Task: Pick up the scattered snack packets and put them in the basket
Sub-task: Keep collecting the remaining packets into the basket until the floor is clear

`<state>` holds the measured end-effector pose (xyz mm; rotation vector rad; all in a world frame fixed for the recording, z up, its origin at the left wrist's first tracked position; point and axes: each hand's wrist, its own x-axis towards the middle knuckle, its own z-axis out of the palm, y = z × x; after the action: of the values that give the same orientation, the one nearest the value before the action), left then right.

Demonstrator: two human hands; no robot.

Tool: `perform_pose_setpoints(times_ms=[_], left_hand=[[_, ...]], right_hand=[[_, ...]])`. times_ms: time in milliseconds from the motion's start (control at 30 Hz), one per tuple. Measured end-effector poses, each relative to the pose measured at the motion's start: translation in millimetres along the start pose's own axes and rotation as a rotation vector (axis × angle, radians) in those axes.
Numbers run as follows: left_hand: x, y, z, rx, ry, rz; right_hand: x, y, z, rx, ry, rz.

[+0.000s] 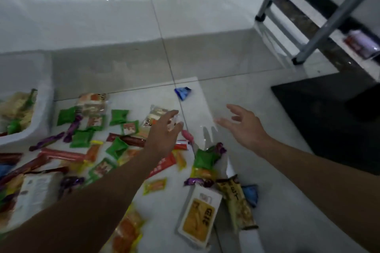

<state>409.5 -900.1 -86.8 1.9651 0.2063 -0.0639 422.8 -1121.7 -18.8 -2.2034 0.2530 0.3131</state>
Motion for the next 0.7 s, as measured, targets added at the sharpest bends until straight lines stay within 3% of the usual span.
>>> perform_pose_setpoints(times_ms=[133,433,567,700], left_hand=[[-13.1,-2.3,31.9,-0.023,-0.106,0.006],[-27.0,-10.3,57.3,0.489,-0.507,0.244],[-29.8,-13.1,65.6,0.728,-0.508,0.328],[-24.4,-19.2,67.8,0.625,-0.417,0.254]], right_hand=[[-12.9,29.8,-8.1,0.018,0.032,0.07],[-37.2,56.5,-1.9,-0.022,0.028,0.093],[-40.2,67.2,-2.7,-0.013,0.037,0.134],[-46.3,79.0,-12.3,-0.104,-0.045,0.161]])
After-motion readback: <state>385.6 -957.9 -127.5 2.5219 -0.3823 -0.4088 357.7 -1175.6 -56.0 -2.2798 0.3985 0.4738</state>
